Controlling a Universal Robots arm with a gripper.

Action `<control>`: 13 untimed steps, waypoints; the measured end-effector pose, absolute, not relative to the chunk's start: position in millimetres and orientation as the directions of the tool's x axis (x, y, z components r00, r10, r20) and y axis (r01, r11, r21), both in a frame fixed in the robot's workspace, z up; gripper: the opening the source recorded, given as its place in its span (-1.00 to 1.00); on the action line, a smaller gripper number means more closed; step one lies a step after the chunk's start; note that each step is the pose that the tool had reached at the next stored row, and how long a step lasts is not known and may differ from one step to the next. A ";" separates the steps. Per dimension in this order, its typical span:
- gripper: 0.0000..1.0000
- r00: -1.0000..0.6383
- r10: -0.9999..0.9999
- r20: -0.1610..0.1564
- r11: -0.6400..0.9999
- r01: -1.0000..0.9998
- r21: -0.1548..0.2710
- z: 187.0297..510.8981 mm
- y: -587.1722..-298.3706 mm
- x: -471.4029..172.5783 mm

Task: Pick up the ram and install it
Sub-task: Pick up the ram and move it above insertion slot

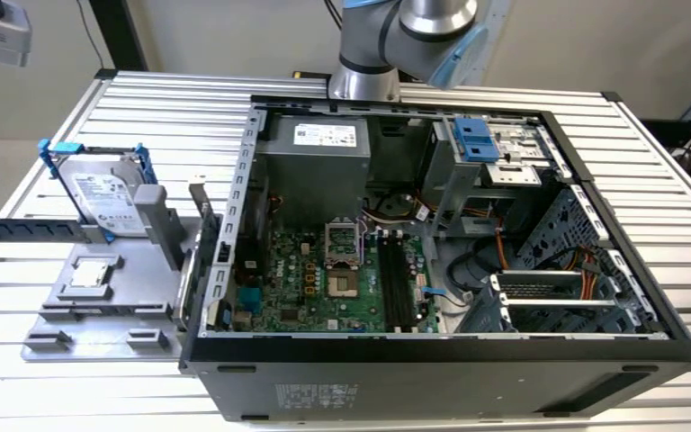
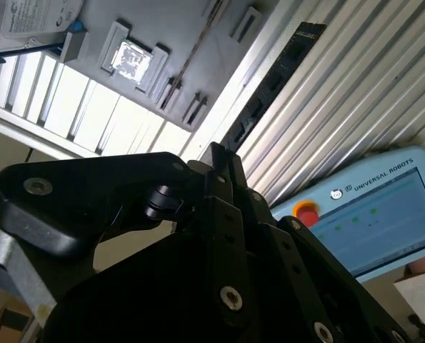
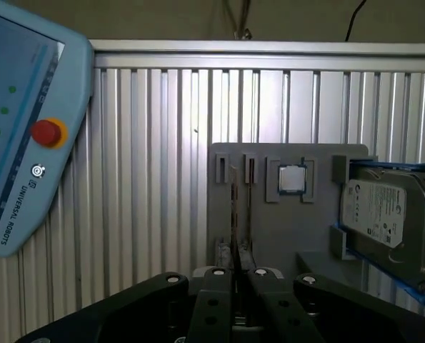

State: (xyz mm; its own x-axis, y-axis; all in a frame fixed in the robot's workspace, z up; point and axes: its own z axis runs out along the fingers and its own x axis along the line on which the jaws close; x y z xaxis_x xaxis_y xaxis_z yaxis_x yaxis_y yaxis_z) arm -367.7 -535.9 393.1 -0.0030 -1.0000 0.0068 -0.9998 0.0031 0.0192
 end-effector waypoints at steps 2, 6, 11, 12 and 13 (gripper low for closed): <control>-1.00 -0.007 -1.000 0.007 0.007 -1.000 0.019 396.5 -535.9 -367.7; -1.00 -0.007 -1.000 0.007 0.008 -1.000 0.019 403.1 -536.0 -367.7; -1.00 -0.007 -1.000 0.006 0.008 -1.000 0.019 404.6 -536.0 -367.7; -1.00 -0.007 -1.000 0.006 0.008 -1.000 0.019 404.7 -535.9 -367.7; -1.00 -0.007 -1.000 0.006 0.008 -1.000 0.019 404.8 -535.9 -367.7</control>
State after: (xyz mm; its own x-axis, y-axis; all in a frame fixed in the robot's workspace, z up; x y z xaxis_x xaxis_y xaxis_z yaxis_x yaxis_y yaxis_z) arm -367.7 -535.9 404.8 -0.0074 -1.0000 0.0063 -0.9998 0.0076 0.0193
